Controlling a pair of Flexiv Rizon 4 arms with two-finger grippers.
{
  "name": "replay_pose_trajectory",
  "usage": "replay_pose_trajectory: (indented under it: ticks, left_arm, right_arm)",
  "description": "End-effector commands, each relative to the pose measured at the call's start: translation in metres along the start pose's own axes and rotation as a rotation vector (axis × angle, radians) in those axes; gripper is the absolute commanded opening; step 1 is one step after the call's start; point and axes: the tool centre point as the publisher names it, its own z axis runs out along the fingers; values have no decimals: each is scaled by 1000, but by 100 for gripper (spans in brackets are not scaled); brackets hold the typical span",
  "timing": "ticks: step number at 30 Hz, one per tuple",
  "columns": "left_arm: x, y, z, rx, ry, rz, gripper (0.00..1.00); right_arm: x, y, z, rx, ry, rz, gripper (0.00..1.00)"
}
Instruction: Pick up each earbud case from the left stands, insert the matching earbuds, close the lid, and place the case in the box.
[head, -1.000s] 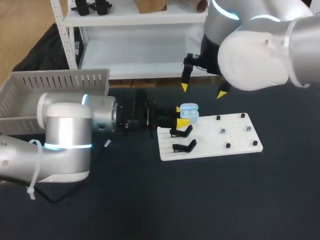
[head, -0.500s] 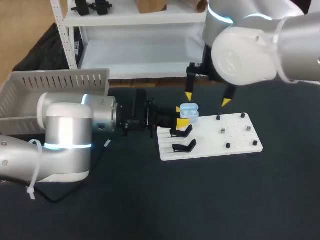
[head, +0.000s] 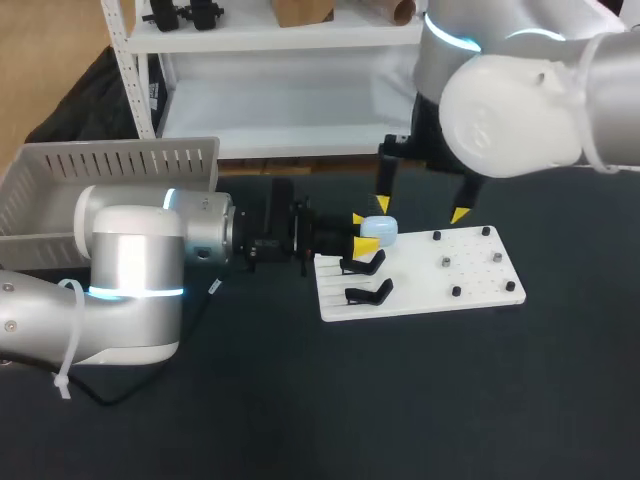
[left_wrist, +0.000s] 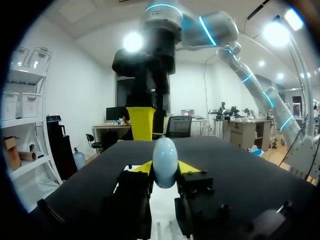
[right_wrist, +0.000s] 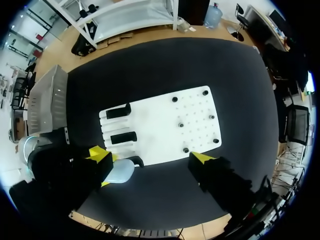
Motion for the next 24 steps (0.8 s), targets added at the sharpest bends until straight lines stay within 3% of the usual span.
replay_pose_trajectory:
  ticks: [1, 6, 10, 18, 21, 24]
  left_arm:
    - [0, -1, 0, -5, -1, 1, 0]
    - [0, -1, 0, -5, -1, 1, 0]
    - [0, -1, 0, -5, -1, 1, 0]
    - [-47, 8, -57, -167, 72, 65, 0]
    - [-68, 13, -83, -224, 124, 110, 0]
    - [-77, 21, -108, -280, 208, 134, 0]
  right_arm:
    - [3, 0, -10, -22, -51, -4, 100]
    - [0, 3, -39, -100, -134, -32, 100]
    - [10, 0, -57, -181, -123, -103, 100]
    - [28, -14, -71, -268, -131, -116, 100]
    - [28, -14, -71, -268, -131, -116, 100]
    - [28, -14, -71, -268, -131, -116, 100]
